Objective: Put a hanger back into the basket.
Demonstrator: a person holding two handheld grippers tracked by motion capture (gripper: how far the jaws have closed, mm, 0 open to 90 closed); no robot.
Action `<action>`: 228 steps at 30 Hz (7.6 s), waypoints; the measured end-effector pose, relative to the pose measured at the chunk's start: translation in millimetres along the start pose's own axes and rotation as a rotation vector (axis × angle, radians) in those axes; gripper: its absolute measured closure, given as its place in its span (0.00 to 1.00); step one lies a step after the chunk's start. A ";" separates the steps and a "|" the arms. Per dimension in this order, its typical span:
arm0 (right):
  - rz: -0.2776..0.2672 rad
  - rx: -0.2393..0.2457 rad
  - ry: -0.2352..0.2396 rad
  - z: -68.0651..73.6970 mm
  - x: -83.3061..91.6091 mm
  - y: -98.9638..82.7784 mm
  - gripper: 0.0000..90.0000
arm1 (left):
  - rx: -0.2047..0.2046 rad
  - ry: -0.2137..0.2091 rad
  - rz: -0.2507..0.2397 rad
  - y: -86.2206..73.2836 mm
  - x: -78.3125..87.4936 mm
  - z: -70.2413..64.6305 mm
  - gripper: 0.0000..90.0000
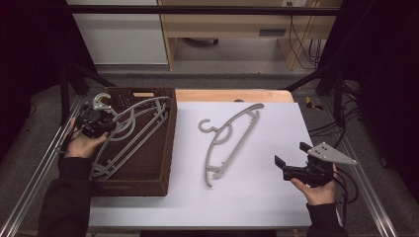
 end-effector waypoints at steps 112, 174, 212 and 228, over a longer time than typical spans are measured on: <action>-0.023 -0.024 0.013 -4.7 7.8 3.8 0.05 | 0.079 -0.286 -0.050 73.3 -159.4 -276.8 0.67; -0.021 -0.023 0.017 -3.1 7.8 4.1 0.05 | 0.098 -0.312 -0.274 118.1 -76.1 -275.4 0.92; -0.022 -0.021 0.011 -3.5 8.6 4.6 0.05 | 0.083 -0.216 -0.492 147.3 46.3 -189.8 0.92; -0.005 -0.010 0.011 -1.9 4.2 1.3 0.05 | 0.099 -0.092 -0.499 118.5 78.7 -117.5 0.92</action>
Point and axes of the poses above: each handheld gripper's, and its own axes: x roughly backward along the jaws, y roughly out of its top, z roughly to its left, the point moved 6 cm from there along -x, roughly forward along the jaws, and after that the axes turned 9 degrees about -z, right-handed, at the moved point
